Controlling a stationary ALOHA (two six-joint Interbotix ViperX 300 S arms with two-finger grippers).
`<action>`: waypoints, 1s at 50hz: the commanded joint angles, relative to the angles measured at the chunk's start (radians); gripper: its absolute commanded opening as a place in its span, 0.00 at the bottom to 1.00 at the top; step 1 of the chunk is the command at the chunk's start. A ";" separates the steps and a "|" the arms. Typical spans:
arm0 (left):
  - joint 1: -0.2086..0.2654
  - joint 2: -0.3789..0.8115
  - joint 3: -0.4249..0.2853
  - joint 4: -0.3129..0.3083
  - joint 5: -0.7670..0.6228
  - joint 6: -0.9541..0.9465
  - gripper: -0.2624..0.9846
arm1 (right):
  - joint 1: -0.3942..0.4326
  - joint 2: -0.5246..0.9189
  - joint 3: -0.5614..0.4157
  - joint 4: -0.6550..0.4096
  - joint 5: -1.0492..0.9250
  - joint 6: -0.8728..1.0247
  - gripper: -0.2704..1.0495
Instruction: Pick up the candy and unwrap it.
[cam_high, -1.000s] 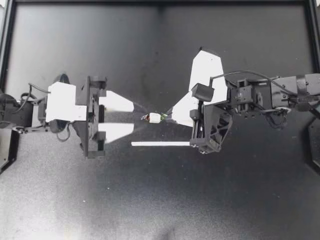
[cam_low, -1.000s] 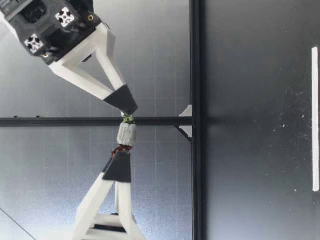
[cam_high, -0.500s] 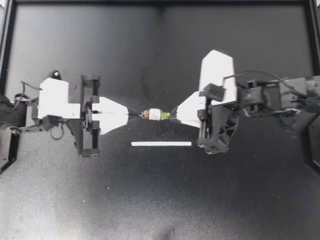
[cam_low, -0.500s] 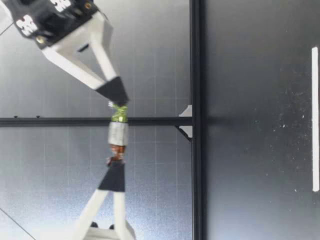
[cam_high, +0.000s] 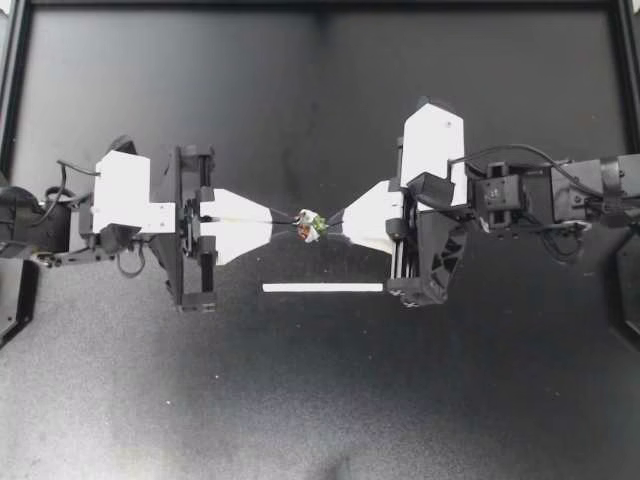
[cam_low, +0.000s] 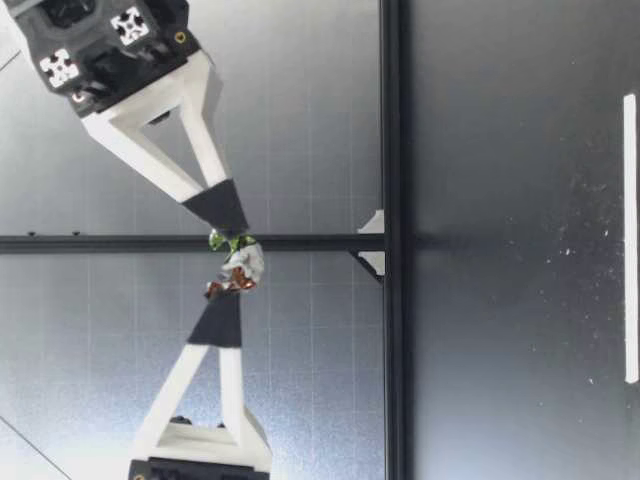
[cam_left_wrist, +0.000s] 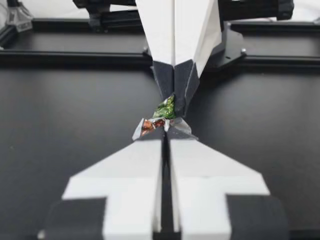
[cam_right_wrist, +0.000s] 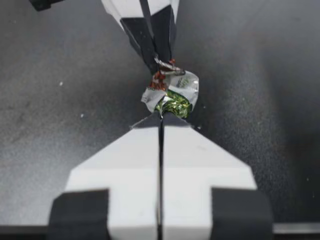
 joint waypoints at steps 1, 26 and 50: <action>0.003 -0.028 -0.005 0.002 -0.011 -0.002 0.08 | 0.003 -0.044 0.005 0.006 -0.012 0.002 0.05; -0.003 -0.051 0.006 0.002 0.000 -0.028 0.08 | 0.003 -0.063 0.046 0.011 -0.067 -0.003 0.14; -0.003 -0.046 0.025 0.014 0.005 0.018 0.08 | -0.002 -0.034 0.055 0.009 -0.235 -0.006 0.63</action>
